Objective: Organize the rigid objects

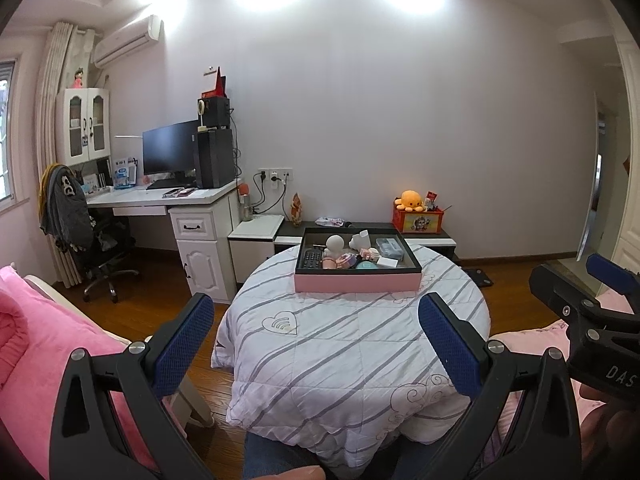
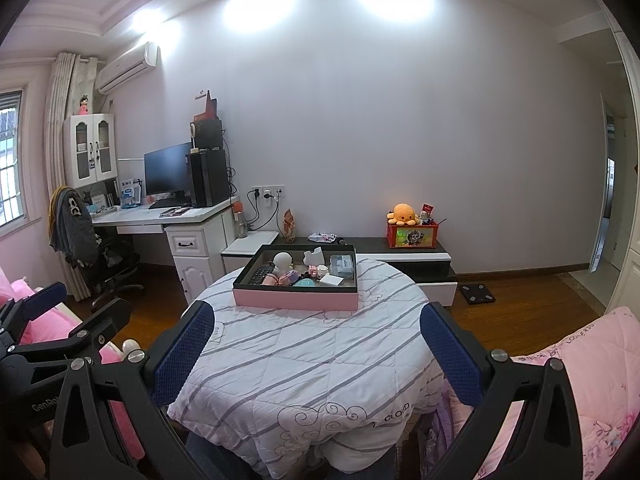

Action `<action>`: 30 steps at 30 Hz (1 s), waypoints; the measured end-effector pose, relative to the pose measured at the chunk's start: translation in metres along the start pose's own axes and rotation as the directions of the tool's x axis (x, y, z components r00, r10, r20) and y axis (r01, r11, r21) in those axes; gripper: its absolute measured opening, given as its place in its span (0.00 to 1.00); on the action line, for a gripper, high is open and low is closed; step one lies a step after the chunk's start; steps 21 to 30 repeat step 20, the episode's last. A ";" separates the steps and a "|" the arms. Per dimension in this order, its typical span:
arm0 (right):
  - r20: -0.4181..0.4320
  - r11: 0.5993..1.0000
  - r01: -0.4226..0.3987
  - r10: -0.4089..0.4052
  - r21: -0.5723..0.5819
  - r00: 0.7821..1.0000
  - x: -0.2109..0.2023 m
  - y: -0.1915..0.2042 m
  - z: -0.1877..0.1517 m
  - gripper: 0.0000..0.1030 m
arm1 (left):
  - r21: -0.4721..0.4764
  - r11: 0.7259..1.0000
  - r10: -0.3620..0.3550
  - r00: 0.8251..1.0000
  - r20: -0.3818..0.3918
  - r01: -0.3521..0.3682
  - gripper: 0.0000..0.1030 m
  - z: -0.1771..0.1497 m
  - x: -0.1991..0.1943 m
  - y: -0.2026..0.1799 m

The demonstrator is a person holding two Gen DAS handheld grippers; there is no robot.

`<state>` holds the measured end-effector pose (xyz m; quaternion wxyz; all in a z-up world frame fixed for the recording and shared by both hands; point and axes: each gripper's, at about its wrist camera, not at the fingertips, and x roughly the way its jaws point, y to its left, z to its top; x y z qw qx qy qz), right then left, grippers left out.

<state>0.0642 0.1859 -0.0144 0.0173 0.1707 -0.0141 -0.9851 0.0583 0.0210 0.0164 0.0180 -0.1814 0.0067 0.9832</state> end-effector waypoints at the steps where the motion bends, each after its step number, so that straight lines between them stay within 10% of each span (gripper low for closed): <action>1: -0.001 1.000 -0.001 0.001 -0.001 1.000 0.000 0.001 -0.001 1.00 | -0.002 1.000 -0.003 1.000 -0.002 0.003 1.00 0.000 0.000 0.000; 30: -0.014 1.000 -0.004 0.004 -0.001 1.000 0.003 0.001 -0.003 1.00 | -0.018 1.000 -0.018 1.000 -0.022 0.017 1.00 -0.002 0.005 -0.004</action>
